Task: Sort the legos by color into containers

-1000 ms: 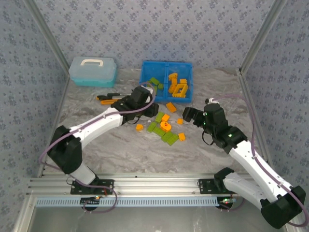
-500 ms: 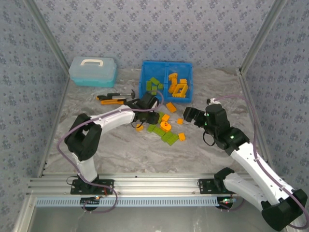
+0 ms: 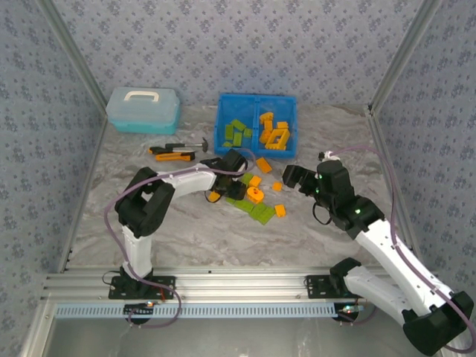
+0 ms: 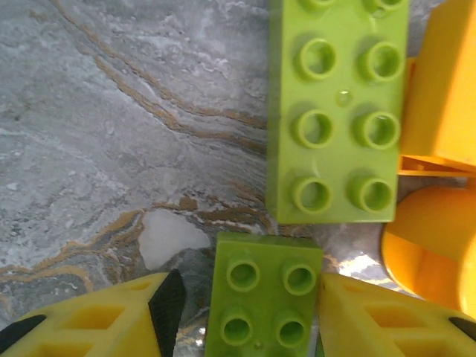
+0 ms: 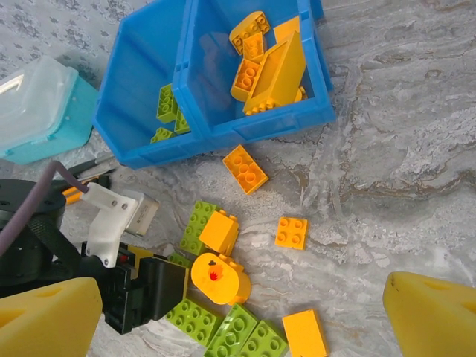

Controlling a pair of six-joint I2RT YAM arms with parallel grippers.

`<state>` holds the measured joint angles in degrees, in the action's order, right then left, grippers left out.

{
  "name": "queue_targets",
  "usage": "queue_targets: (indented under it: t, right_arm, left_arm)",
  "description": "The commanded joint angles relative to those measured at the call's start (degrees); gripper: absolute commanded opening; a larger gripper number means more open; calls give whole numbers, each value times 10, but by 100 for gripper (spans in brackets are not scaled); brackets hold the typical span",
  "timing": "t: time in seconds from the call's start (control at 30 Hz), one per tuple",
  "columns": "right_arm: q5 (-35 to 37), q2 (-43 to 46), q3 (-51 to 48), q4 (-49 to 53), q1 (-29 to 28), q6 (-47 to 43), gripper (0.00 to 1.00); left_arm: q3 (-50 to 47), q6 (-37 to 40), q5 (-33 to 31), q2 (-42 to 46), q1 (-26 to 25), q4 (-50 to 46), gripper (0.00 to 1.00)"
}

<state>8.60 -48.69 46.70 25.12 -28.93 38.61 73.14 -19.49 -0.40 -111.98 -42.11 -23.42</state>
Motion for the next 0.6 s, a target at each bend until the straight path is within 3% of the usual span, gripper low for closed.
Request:
queue_targets:
  t: [0.0,0.23,0.4,0.57]
  right_arm:
    - [12,11,-7,9,-4,10,100]
    - [12,9,-4,5,-4,9,100]
    - [11,9,-10,1,-3,16,100]
    - [9,9,-10,2,-4,18,100]
  left_arm:
    - [15,8,9,-18,3,-1,53]
    - [11,11,14,-20,-1,-41,53]
    - [-4,2,-3,-12,-13,-62,39]
    - [-12,-13,-4,4,-16,-54,33]
